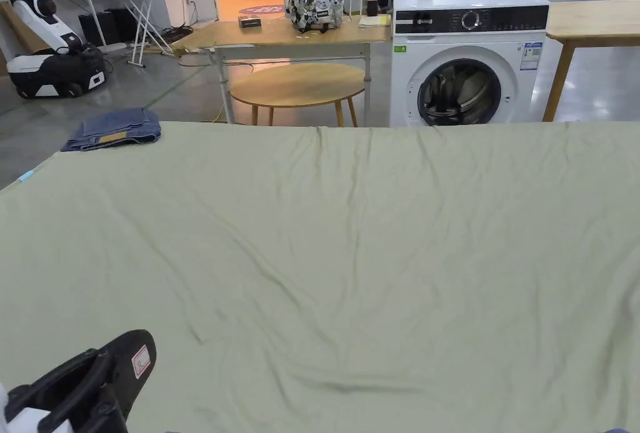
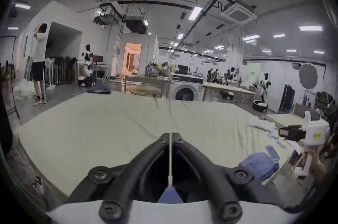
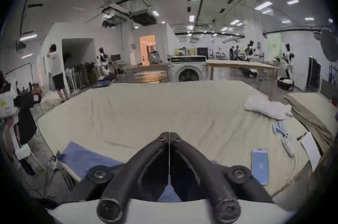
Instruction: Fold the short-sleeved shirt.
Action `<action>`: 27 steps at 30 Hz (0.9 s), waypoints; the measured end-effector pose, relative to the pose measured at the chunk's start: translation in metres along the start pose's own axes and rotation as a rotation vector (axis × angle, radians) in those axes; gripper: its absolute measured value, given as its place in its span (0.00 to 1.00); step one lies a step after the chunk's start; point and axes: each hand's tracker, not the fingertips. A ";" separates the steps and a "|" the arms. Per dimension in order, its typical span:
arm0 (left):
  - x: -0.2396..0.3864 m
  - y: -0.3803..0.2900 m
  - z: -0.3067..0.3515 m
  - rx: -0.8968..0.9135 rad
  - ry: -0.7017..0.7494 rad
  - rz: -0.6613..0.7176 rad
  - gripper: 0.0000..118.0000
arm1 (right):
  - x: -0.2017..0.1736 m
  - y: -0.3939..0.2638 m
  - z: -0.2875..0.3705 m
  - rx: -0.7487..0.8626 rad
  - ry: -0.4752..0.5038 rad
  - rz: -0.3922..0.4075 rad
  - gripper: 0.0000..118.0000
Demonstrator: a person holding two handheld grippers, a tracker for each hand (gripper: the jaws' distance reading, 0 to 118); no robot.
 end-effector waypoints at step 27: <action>-0.154 -0.191 -0.108 -0.450 -0.233 0.997 0.12 | 0.019 -0.030 -0.002 -0.120 0.009 -0.135 0.00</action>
